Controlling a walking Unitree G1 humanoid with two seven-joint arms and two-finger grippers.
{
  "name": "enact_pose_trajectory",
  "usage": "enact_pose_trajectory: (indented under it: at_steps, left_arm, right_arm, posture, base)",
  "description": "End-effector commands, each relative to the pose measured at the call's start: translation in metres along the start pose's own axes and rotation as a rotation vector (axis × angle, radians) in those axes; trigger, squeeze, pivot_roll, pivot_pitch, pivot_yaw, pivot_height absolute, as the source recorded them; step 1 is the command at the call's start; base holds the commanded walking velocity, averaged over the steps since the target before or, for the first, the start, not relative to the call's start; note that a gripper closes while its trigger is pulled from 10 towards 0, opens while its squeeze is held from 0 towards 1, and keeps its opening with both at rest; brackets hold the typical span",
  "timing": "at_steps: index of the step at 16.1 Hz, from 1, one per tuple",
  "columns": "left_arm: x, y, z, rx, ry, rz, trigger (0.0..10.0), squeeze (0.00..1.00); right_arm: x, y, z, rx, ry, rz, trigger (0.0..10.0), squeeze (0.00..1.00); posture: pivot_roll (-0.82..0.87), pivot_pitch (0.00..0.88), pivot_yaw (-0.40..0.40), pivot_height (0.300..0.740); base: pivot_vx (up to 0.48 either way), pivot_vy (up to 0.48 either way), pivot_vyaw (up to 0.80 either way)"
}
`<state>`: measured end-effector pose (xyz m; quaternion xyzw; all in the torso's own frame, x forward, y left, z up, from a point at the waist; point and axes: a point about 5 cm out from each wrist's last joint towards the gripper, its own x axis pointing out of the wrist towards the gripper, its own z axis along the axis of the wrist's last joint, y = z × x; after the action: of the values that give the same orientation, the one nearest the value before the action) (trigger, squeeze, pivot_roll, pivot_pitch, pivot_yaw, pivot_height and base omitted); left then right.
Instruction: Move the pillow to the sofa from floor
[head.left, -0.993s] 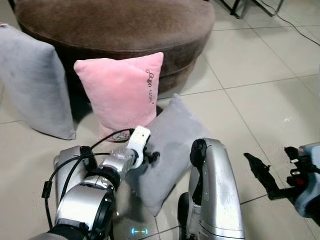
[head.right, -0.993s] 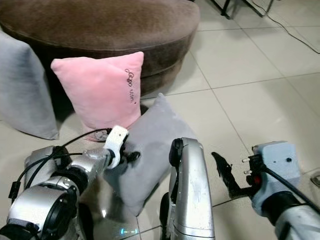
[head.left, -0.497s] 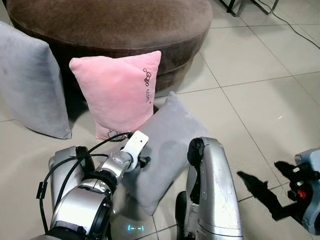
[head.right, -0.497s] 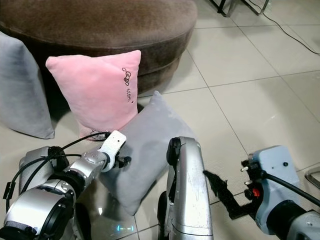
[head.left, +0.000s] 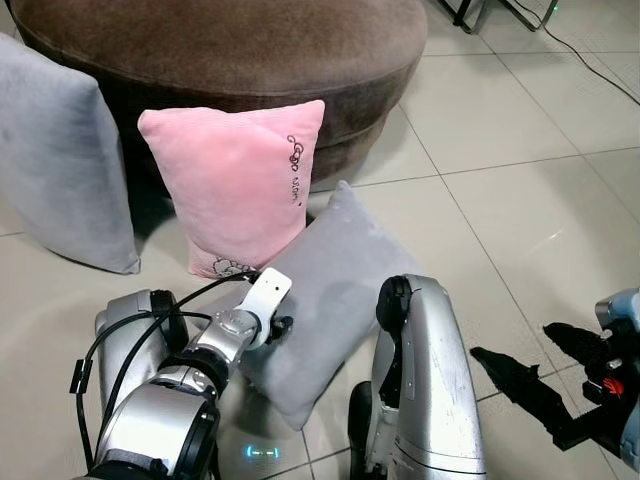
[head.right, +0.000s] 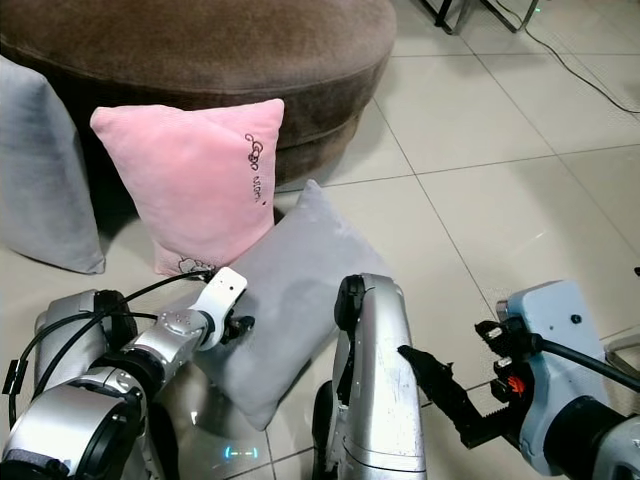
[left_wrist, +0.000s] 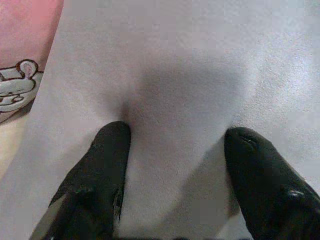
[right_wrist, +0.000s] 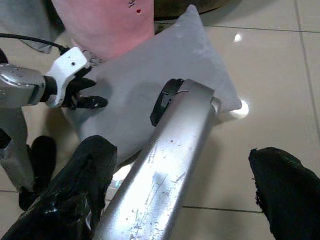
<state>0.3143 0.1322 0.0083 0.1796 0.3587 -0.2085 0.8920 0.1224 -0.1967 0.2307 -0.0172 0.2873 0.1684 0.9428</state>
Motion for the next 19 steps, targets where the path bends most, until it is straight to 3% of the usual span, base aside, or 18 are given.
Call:
enact_pose_trajectory:
  at_steps: [1,15,19]
  left_arm:
    - [0.001,-0.009,-0.019,-0.014,0.067,-0.025,0.0,0.00]
    - [0.000,-0.009,-0.021,-0.032,0.055,-0.051,0.0,0.00]
    - [0.000,-0.002,-0.007,-0.123,-0.051,-0.006,0.0,0.00]
  right_arm:
    - [-0.003,0.006,-0.001,-0.005,0.028,0.039,10.0,0.00]
    - [-0.007,0.010,0.001,0.010,0.061,0.050,10.0,0.00]
    - [-0.006,0.009,0.000,0.021,0.062,0.032,10.0,0.00]
  posture:
    - [-0.51,0.222,-0.145,0.300]
    - [-0.50,0.223,-0.153,0.300]
    - [-0.49,0.213,-0.149,0.300]
  base:
    - [0.000,0.000,0.00]
    - [0.000,0.000,0.00]
    - [0.000,0.000,0.00]
